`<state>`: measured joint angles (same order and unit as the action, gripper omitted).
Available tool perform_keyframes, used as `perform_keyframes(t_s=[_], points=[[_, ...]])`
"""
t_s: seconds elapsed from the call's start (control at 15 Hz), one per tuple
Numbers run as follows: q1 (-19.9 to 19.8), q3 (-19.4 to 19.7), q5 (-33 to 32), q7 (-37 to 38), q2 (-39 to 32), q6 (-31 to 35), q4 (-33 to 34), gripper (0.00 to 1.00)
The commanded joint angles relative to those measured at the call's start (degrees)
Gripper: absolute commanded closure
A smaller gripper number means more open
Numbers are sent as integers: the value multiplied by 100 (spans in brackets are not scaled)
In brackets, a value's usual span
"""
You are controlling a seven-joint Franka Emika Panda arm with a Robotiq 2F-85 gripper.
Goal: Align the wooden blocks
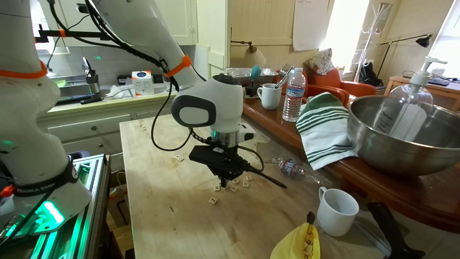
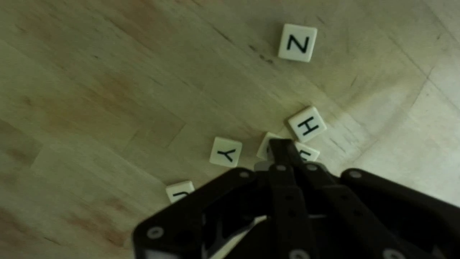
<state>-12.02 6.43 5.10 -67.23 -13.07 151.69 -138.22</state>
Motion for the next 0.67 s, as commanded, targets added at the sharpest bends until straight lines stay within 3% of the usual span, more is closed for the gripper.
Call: perform_keyframes(t_s=[0.0,0.33,0.6], points=[[-154,-138,39,-90,-193,227,40,100],[-197,-204,181,33,-234,405,35,100],[-309,-451,743,142,-295,612,56,100]])
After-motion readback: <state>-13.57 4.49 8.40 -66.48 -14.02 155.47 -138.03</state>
